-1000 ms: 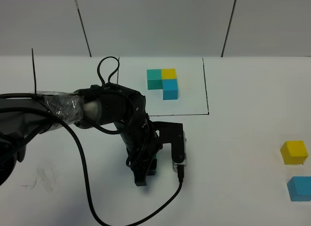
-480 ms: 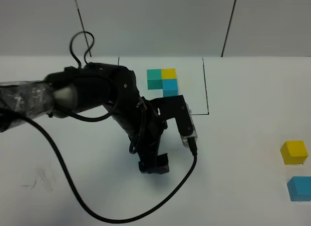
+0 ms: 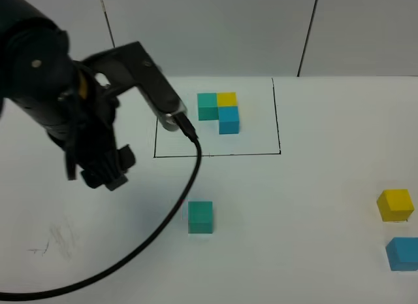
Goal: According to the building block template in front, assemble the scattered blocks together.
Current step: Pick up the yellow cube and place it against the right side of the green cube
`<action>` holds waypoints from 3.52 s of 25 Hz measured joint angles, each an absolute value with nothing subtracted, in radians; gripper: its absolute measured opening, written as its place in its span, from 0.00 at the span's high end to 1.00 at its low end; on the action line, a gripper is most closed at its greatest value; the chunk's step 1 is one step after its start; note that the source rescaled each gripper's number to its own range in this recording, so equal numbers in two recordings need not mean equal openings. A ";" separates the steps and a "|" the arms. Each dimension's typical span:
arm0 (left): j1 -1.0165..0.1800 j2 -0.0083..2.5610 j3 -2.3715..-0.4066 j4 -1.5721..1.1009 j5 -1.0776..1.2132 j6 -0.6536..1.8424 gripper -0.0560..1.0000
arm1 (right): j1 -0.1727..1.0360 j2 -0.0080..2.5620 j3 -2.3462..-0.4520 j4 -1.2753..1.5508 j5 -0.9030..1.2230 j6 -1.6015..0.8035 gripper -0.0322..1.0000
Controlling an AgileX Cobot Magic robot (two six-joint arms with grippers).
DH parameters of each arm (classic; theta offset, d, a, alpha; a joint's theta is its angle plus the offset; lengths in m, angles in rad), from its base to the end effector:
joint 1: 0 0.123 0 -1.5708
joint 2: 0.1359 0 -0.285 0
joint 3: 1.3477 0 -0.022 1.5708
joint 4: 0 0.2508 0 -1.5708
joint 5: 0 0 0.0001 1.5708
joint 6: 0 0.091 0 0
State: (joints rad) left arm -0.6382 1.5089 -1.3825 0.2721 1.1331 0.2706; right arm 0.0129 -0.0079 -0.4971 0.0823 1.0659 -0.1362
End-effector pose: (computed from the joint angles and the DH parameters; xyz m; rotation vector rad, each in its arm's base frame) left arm 0.2605 -0.1656 0.3385 1.2606 2.3784 0.2597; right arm -0.0062 0.0065 0.2762 -0.1564 2.0358 0.0214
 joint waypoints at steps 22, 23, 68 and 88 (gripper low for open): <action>-0.637 0.431 -1.106 0.174 1.195 0.135 0.26 | 0.013 -0.008 -0.497 0.082 1.066 -0.136 0.39; -0.633 0.400 -1.087 0.155 1.195 0.129 0.28 | 0.013 -0.008 -0.497 0.082 1.066 -0.136 0.39; 0.071 -0.008 -0.507 -0.018 1.073 0.008 0.34 | 0.013 -0.008 -0.497 0.085 1.066 -0.136 0.39; 0.071 -0.008 -0.507 -0.018 1.068 0.006 0.34 | 0.013 -0.008 -0.497 0.084 1.066 -0.123 0.39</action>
State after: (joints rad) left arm 0.0712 -0.0076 -0.5068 -0.0184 1.0676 0.0059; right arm 0.0129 -0.0079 -0.4971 0.0844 1.0659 -0.1229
